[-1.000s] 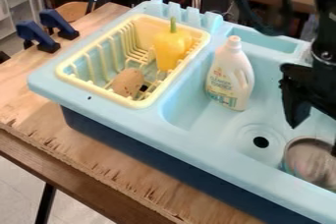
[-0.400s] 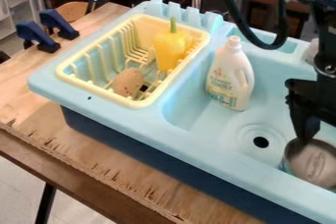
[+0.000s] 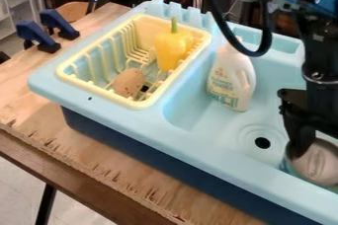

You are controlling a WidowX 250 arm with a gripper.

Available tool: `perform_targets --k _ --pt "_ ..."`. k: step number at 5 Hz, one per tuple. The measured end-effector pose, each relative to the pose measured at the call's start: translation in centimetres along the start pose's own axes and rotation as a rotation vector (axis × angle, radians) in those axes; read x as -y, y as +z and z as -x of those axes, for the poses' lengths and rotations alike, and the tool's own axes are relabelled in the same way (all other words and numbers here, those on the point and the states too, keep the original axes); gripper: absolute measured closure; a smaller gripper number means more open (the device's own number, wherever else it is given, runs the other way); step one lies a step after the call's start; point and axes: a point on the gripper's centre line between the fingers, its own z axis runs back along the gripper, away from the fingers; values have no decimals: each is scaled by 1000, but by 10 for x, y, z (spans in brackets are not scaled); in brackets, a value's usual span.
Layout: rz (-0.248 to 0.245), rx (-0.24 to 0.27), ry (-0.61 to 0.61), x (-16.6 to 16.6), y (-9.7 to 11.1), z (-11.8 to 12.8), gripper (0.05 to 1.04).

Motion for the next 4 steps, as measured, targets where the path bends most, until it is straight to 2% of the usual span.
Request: perform_targets --k 1,2,4 --pt "17 -14 16 -7 1 3 81" --pt "7 -48 42 -15 3 7 81" --pt "-123 -201 43 -33 -1 0 81"
